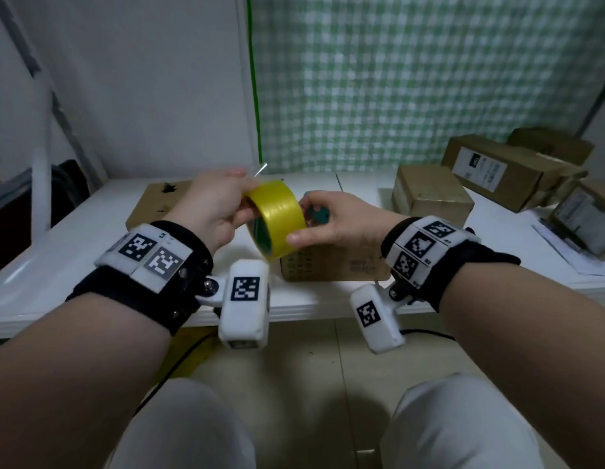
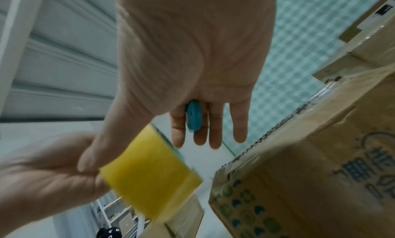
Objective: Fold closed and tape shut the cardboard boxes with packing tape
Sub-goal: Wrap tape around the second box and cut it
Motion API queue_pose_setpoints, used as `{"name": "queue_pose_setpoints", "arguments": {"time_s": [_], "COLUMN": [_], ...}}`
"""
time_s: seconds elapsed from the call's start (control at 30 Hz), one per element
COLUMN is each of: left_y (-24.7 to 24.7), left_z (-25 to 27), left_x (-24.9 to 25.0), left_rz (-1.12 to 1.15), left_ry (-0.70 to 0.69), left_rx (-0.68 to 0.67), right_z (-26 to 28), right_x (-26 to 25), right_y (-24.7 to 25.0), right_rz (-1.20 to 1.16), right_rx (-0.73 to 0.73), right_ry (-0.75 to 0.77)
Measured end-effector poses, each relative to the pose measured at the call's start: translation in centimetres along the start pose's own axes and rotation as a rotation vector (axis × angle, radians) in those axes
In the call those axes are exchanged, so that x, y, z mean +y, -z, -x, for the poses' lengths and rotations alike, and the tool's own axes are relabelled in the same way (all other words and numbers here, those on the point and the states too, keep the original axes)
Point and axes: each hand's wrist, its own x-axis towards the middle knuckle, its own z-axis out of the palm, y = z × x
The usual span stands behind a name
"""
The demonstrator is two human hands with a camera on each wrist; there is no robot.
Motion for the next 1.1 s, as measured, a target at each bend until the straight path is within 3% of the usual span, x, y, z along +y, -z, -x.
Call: {"name": "queue_pose_setpoints", "arguments": {"time_s": [0.17,0.33,0.53,0.97,1.1], "left_y": [-2.5,-3.2,-5.2,-4.1,-2.7], "left_z": [1.3,1.0,0.8,-3.1,-4.5], "left_x": [0.7,0.7,0.1,-2.9,-3.9], "left_rz": [0.091,-0.016,-0.15,-0.336,-0.292], "left_ry": [0.07,0.19,0.212,0.196,0.188], "left_rx": [-0.111,-0.132,-0.084,-0.059,0.04], "right_z": [1.3,2.7,3.4,1.3,-0.3], "right_x": [-1.0,-0.7,-0.8,1.1,1.3], "right_y": [-0.1,1.6,3.7,4.8,5.6], "right_rz": [-0.056,-0.008,0.026,0.085,0.383], "right_rx": [0.156,0.318,0.396,0.397,0.235], "right_ry": [0.057,0.005,0.004,-0.074,-0.074]}}
